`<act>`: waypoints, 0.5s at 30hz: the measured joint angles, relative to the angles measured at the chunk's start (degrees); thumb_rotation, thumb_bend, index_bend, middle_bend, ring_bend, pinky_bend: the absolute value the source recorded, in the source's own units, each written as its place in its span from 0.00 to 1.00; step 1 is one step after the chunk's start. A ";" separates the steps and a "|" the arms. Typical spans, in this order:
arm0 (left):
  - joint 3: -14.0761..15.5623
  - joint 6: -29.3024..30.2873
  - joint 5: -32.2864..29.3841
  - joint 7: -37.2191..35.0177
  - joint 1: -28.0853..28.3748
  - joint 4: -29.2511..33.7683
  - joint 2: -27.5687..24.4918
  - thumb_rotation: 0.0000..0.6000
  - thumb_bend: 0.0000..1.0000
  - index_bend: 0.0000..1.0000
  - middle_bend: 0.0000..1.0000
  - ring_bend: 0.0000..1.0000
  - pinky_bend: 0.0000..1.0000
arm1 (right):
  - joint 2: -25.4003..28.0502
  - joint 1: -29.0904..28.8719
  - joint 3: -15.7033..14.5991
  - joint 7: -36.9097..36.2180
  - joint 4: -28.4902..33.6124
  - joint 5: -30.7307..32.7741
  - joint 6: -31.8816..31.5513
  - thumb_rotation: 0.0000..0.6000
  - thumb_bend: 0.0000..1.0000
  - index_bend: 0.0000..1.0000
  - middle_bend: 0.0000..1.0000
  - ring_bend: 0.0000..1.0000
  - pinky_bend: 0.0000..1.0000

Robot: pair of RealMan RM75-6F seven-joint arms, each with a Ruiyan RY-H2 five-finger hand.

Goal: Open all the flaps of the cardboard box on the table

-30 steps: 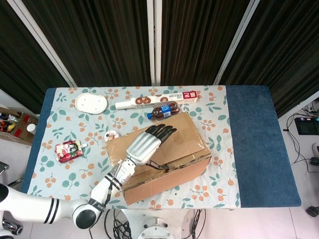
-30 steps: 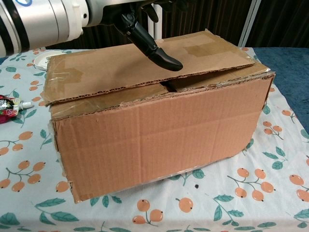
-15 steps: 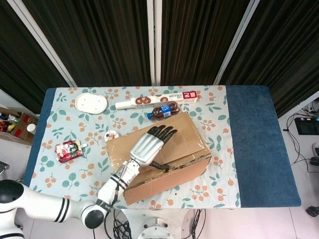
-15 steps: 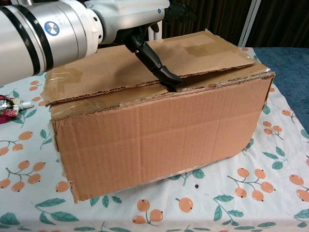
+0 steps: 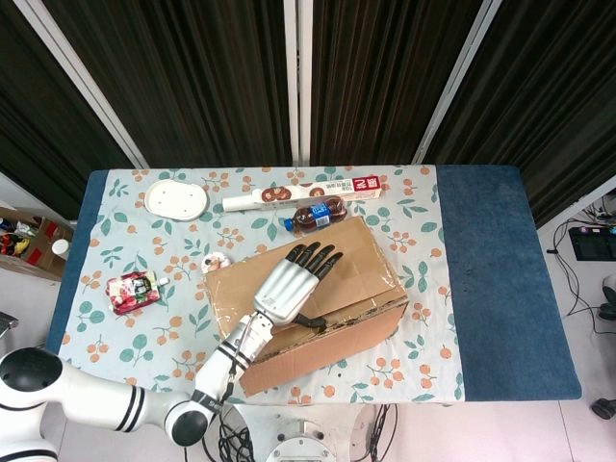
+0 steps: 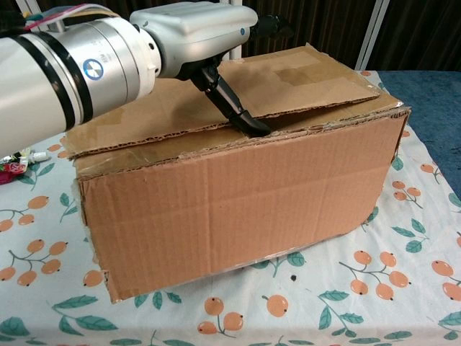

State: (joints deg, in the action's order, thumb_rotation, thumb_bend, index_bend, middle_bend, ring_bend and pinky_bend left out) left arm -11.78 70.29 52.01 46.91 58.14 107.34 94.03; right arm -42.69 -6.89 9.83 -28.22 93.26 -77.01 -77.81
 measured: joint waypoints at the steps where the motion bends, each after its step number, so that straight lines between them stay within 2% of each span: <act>1: 0.06 0.55 0.49 0.40 -0.03 -0.16 0.16 0.73 0.00 0.02 0.05 0.07 0.17 | -0.01 0.00 0.01 -0.04 -0.01 -0.03 0.02 1.00 0.15 0.00 0.00 0.00 0.00; 5: 0.32 2.17 2.01 1.50 -0.46 -0.26 0.26 0.78 0.03 0.01 0.05 0.07 0.16 | -0.06 0.00 0.02 -0.24 -0.09 -0.28 0.04 1.00 0.15 0.00 0.00 0.00 0.00; 10: 0.84 3.94 3.52 2.74 -1.34 0.51 -0.18 0.83 0.18 0.01 0.05 0.07 0.16 | -0.25 0.05 -0.01 -0.51 -0.16 -0.66 -0.06 1.00 0.15 0.00 0.00 0.00 0.00; 13: 1.02 5.49 4.99 3.40 -1.97 1.17 -0.50 0.84 0.23 0.01 0.05 0.07 0.17 | -0.25 0.07 -0.01 -0.51 -0.09 -0.71 -0.05 1.00 0.15 0.00 0.00 0.00 0.00; 15: 1.10 6.83 6.10 4.23 -2.35 1.45 -0.65 0.91 0.25 0.01 0.05 0.07 0.17 | -0.20 0.12 0.02 -0.54 0.02 -0.76 -0.16 1.00 0.16 0.00 0.00 0.00 0.00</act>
State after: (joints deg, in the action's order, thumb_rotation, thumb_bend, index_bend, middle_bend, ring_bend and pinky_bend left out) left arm -10.68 77.13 58.11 51.15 55.79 108.79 93.39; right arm -42.89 -6.77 9.85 -28.76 93.27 -77.77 -77.97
